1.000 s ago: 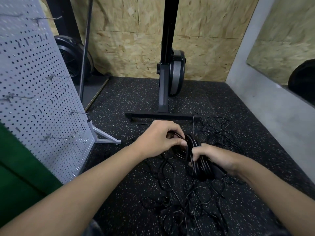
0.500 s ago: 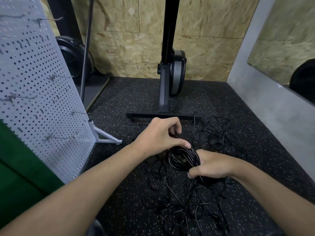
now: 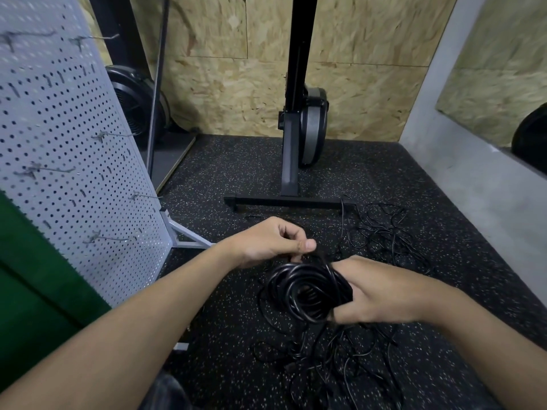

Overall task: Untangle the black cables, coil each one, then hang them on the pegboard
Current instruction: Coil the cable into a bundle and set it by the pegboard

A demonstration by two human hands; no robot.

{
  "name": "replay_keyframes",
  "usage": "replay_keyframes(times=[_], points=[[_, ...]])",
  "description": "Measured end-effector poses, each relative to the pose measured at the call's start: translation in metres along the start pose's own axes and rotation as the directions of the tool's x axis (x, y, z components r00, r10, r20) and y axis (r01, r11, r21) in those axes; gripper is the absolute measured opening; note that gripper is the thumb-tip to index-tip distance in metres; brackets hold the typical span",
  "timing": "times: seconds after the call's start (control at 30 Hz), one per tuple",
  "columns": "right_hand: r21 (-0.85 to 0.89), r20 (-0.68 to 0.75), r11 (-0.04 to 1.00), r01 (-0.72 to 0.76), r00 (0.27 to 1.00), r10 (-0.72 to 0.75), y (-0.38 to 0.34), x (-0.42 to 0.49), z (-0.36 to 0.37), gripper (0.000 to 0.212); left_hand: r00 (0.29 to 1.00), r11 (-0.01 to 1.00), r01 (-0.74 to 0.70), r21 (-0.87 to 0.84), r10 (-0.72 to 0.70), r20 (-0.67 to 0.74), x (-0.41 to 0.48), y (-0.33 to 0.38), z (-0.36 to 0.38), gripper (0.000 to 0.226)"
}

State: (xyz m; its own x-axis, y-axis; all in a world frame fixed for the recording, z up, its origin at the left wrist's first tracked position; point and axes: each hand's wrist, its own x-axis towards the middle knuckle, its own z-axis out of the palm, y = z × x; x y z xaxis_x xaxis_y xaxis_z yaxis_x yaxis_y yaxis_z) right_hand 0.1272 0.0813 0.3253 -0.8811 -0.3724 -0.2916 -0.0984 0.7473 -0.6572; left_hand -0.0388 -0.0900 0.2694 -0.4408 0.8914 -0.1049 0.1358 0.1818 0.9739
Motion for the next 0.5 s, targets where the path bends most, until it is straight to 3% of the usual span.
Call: replay_keyframes(times=[0.1,0.23,0.37,0.43,0.5], points=[[-0.024,-0.003,1.0,-0.01,1.0,0.01,-0.001,0.002,0.004,0.017,1.0,0.999,0.026,-0.045,-0.026,-0.004,0.003,-0.005,0.005,0.043],[-0.156,0.103,0.967,-0.202,0.97,0.219,0.014,0.012,0.013,0.043,0.989,0.997,-0.078,-0.004,0.077,-0.127,0.004,0.005,0.001,0.051],[-0.117,0.174,0.982,-0.15,0.97,0.169,0.011,0.019,0.019,0.018,0.981,0.986,-0.124,0.107,0.138,-0.138,0.007,0.011,0.012,0.046],[-0.078,0.128,0.989,-0.122,0.983,0.132,0.007,0.015,0.013,0.018,0.981,0.988,-0.078,0.135,0.1,-0.165,0.009,0.006,0.012,0.043],[-0.019,-0.011,0.994,-0.105,0.994,0.105,0.007,0.009,0.003,0.021,0.977,0.994,-0.014,0.108,0.036,-0.21,0.006,-0.002,0.004,0.043]])
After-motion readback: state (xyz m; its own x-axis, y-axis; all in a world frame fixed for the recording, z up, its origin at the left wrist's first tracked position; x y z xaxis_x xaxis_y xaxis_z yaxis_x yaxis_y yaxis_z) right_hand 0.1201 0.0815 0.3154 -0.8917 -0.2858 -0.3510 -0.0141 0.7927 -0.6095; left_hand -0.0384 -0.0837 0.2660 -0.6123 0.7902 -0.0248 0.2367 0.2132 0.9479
